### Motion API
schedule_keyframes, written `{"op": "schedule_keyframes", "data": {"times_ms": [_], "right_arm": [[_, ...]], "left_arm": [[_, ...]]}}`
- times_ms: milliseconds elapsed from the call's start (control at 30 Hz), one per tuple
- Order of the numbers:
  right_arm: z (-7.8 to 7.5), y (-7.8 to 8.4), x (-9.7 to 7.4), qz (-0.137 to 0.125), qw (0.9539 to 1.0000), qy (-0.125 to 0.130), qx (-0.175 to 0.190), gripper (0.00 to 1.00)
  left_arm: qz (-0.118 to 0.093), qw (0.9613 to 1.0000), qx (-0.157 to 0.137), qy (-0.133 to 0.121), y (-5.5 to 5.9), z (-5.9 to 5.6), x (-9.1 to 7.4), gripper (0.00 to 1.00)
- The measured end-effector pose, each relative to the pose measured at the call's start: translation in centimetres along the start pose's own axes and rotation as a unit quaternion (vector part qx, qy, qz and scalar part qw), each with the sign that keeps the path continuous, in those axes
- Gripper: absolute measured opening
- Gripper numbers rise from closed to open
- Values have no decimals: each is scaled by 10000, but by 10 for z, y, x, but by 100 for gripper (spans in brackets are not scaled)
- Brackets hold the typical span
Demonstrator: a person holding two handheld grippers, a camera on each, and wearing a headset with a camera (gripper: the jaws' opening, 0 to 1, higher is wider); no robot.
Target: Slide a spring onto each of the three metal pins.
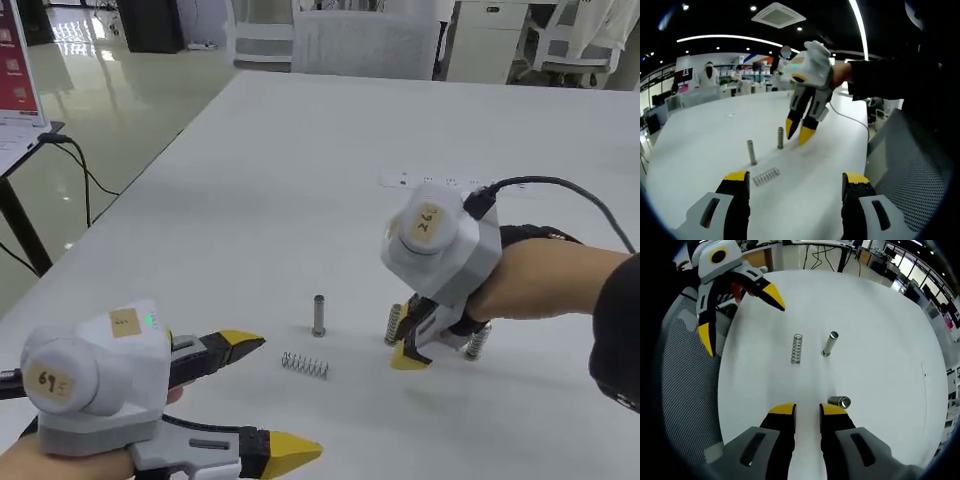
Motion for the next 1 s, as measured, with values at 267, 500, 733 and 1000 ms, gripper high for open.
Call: {"op": "schedule_keyframes", "data": {"times_ms": [267, 500, 733, 1000], "right_arm": [[8, -11, -5, -61, 10000, 19, -70, 16], [18, -18, -7, -84, 9999, 75, -78, 16], [29, -27, -6, -136, 9999, 95, -4, 16], [32, -41, -1, -260, 9996, 81, 97, 15]], "left_arm": [[-27, 10000, 24, 33, -1, 3, 0, 71], [-21, 9998, 63, 190, -2, 1, 1, 71], [20, 9994, 92, 346, -5, -1, -6, 71], [112, 9988, 135, 462, -9, -2, -18, 71]]}}
Point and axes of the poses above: the centre of the closed fingertips' face, and the gripper's own axes: x roughly forward along the fingers, z roughly to its left, y roughly out of its underside, the point moved 2 cm from there along -x, roughly backward along the fingers, and after that the axes turned 8 degrees about -y, right-handed, at the moved point
